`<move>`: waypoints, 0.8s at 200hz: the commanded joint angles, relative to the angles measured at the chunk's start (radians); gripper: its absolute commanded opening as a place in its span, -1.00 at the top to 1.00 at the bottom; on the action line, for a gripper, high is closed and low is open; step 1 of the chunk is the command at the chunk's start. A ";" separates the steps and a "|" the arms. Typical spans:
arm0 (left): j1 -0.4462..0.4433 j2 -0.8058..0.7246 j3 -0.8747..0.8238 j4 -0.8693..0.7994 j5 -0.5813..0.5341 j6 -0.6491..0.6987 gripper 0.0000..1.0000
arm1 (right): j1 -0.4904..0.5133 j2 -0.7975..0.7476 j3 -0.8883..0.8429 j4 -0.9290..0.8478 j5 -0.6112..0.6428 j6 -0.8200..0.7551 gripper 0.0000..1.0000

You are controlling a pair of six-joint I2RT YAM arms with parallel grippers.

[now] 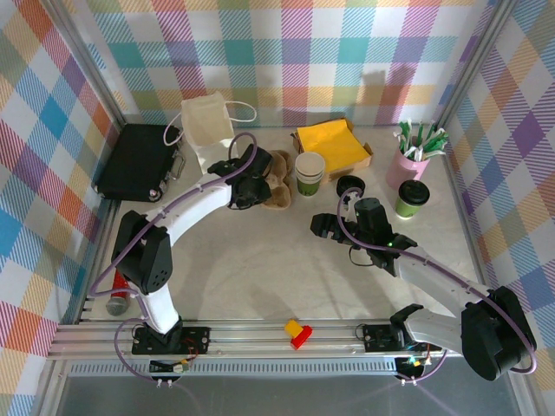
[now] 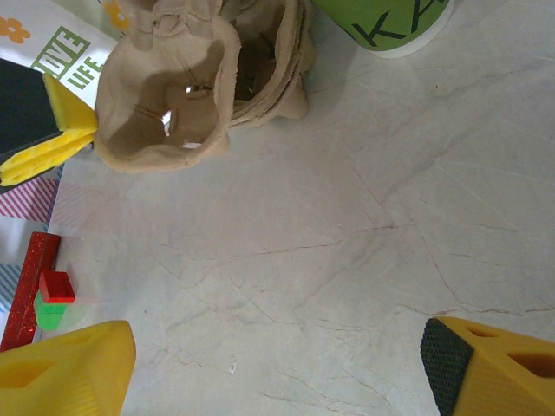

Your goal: Pack the takeout coffee

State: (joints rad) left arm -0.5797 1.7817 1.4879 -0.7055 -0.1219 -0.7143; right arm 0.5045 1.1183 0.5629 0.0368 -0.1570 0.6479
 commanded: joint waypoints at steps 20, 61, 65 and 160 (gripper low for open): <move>0.011 0.031 -0.013 0.035 0.007 0.013 0.57 | 0.003 -0.011 0.018 0.017 0.005 0.011 -0.73; 0.011 0.044 -0.015 0.046 0.014 0.016 0.50 | 0.003 -0.012 0.017 0.017 0.005 0.012 -0.73; 0.011 0.044 -0.017 0.049 0.014 0.018 0.50 | 0.003 -0.013 0.018 0.017 0.005 0.012 -0.73; 0.011 -0.020 0.000 0.019 0.044 0.070 0.93 | 0.003 -0.064 0.019 0.003 -0.004 -0.010 -0.73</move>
State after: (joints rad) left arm -0.5789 1.8194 1.4799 -0.6479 -0.0929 -0.6807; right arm 0.5045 1.0950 0.5629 0.0364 -0.1562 0.6506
